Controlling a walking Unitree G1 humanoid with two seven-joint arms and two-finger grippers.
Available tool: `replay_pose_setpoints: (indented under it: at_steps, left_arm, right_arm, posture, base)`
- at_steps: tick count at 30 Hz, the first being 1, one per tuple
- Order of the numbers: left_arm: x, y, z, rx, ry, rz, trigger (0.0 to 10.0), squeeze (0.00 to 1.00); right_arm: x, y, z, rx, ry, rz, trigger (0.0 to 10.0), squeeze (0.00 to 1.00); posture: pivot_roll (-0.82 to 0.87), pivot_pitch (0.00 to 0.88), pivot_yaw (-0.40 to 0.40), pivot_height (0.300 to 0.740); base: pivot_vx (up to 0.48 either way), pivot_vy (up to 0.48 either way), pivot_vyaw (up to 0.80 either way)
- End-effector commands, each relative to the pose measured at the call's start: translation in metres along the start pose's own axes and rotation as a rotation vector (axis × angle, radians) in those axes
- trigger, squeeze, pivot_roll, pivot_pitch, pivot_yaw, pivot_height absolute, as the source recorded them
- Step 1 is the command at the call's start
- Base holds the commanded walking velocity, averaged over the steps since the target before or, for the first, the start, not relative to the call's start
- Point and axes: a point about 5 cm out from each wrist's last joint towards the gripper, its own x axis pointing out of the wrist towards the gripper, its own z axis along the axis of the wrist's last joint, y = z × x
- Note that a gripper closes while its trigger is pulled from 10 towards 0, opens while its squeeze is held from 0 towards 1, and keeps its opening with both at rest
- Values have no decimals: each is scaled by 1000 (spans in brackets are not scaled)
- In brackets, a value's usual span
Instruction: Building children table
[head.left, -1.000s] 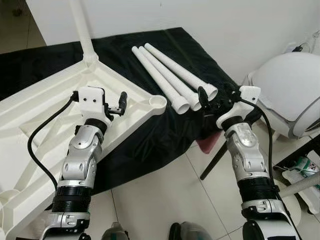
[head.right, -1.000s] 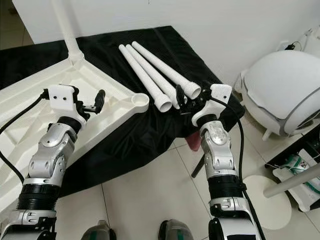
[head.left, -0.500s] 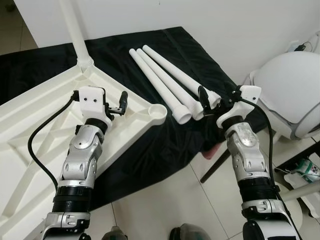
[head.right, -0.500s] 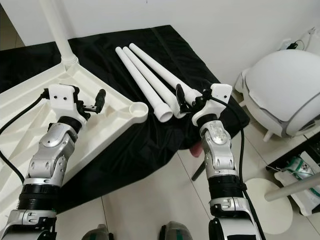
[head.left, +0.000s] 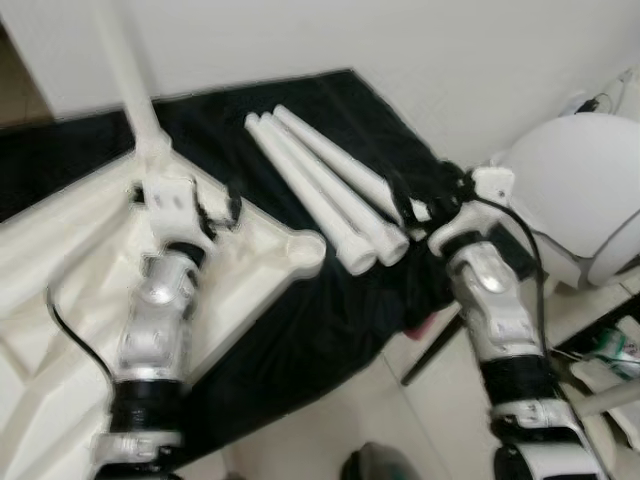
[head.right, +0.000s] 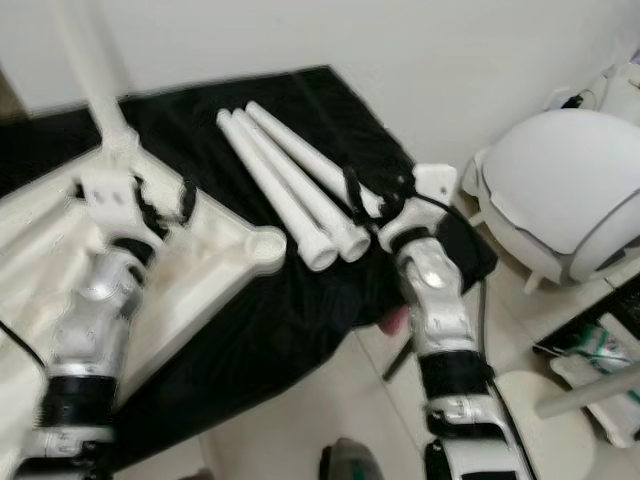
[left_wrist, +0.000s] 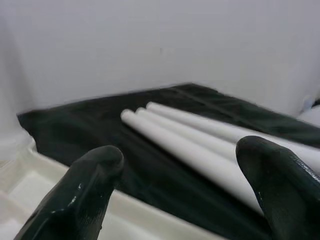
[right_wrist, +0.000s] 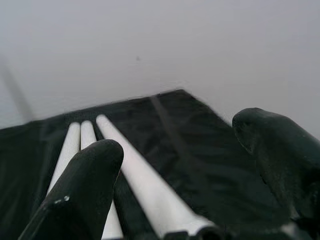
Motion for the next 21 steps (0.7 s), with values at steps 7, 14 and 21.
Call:
replay_pose_setpoints:
  at_steps: [7, 14, 21]
  left_arm:
    - [-3, 7, -2, -21, 12, 32, 10000, 0]
    - [-4, 4, -6, -25, 45, -11, 10000, 0]
    - [-10, -15, -15, 29, 145, -197, 10000, 0]
  right_arm:
    - [4, 8, 1, -4, 8, 30, 10000, 0]
    - [7, 8, 1, -9, 22, 39, 10000, 0]
    - [17, 9, -8, 22, 159, 88, 10000, 0]
  posture:
    - [-48, 0, -11, 740]
    - [-48, 0, -9, 740]
    - [-42, 0, -4, 740]
  base:
    - [0, 0, 0]
    - [0, 0, 0]
    - [0, 0, 0]
